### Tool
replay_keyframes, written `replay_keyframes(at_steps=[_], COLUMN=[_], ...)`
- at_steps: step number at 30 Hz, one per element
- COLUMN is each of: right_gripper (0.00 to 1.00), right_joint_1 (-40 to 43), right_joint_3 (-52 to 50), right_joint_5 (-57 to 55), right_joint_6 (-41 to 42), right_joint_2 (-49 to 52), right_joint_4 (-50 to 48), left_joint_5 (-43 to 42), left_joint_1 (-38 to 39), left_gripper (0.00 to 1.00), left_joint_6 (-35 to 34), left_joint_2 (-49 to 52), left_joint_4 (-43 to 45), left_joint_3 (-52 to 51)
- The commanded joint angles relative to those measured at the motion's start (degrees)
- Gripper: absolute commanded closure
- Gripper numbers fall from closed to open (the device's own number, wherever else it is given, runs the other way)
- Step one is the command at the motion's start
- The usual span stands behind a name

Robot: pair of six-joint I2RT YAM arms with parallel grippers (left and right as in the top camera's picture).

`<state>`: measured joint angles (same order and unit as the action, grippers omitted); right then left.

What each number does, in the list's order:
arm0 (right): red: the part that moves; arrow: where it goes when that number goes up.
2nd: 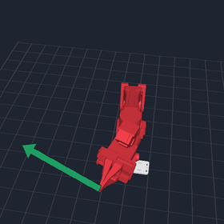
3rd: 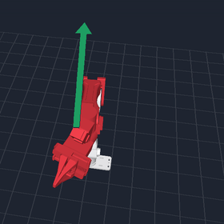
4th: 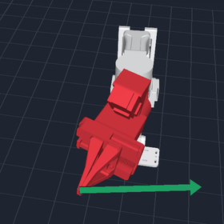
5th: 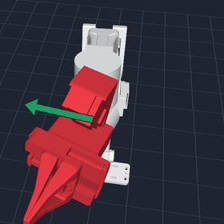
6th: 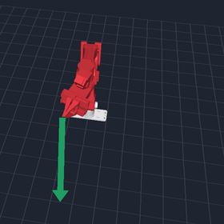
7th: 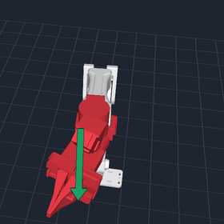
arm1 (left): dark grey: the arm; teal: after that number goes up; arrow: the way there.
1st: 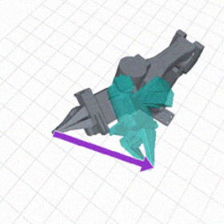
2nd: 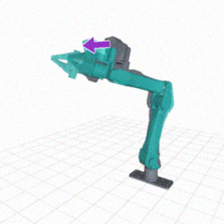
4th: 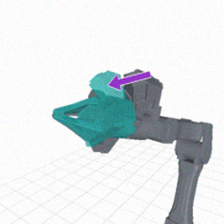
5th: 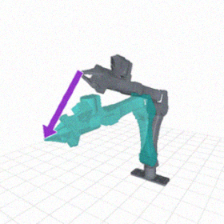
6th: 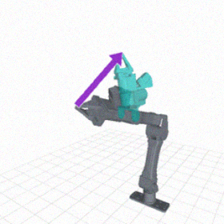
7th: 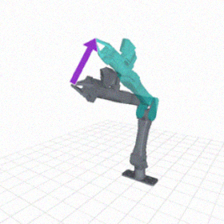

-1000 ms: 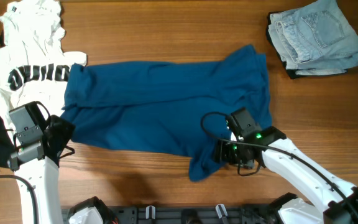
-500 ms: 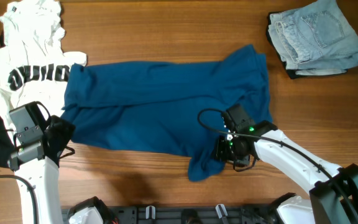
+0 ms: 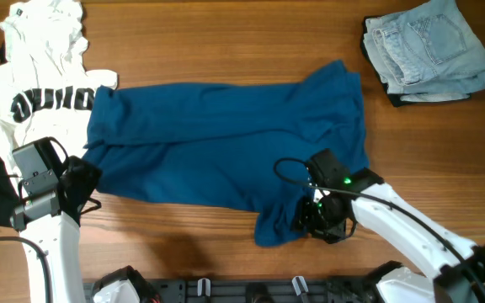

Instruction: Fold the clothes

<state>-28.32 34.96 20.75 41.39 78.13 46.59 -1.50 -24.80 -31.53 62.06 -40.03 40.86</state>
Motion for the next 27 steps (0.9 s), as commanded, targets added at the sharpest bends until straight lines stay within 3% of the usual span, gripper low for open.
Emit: replay_keyframes(at_steps=[1,4,8,27], right_gripper=[0.46,0.49,0.62,0.60], right_joint_1=[-0.35,-0.35,-1.60,-3.02], right_joint_3=[-0.66,-2.03,-3.82,-3.87], right_joint_5=[-2.97,-3.19,-5.18,-8.24], right_joint_6=[0.09,-0.92,-0.46,6.88], right_joint_2=[-0.72,-0.72,-0.72,5.27], right_joint_4=[-0.44,-2.25,-4.22,-7.67], left_joint_5=[0.98,0.98,1.01,1.01], left_joint_1=[0.15,0.15,0.15,0.15], left_gripper=[0.96,0.96,0.96,0.96], left_joint_6=[1.31,1.31,1.31,1.33], left_joint_2=[0.20,0.20,0.20,0.20], left_joint_4=[0.55,0.50,0.52,0.57], left_joint_3=[0.57,0.57,0.57,0.57])
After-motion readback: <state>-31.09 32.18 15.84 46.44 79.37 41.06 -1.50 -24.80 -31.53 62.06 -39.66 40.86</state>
